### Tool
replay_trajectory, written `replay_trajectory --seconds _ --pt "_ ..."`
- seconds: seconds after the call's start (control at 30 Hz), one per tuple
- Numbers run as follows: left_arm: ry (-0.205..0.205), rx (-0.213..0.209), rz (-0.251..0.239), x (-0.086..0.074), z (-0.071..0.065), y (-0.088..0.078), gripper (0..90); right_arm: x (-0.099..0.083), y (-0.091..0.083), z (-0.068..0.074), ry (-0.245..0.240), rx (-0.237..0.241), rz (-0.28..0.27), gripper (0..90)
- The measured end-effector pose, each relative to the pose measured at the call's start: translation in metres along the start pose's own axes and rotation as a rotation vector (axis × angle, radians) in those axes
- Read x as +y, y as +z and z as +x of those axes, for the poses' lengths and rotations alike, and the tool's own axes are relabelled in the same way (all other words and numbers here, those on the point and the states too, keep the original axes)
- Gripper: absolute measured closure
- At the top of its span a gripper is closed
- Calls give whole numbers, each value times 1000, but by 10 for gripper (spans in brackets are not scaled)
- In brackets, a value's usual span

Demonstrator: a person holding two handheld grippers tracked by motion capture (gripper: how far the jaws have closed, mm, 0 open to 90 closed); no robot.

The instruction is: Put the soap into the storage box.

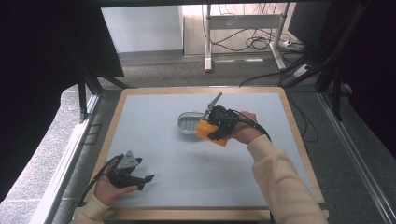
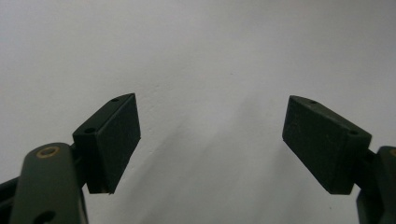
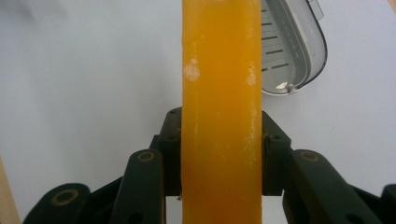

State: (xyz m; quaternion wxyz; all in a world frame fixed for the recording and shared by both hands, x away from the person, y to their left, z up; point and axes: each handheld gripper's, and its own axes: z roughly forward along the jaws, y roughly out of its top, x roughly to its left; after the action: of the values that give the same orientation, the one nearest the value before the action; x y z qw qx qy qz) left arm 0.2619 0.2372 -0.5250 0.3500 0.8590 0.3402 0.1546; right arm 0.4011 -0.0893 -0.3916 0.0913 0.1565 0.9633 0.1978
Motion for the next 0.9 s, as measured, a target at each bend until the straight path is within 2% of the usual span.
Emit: replay_trajectory --seconds 0.5,0.9 --pt "6 1 -1 0 0 0 194 16 5 -21 7 3 1 617" --pt "1 -1 -5 0 0 0 194 25 18 -37 16 24 10 617"
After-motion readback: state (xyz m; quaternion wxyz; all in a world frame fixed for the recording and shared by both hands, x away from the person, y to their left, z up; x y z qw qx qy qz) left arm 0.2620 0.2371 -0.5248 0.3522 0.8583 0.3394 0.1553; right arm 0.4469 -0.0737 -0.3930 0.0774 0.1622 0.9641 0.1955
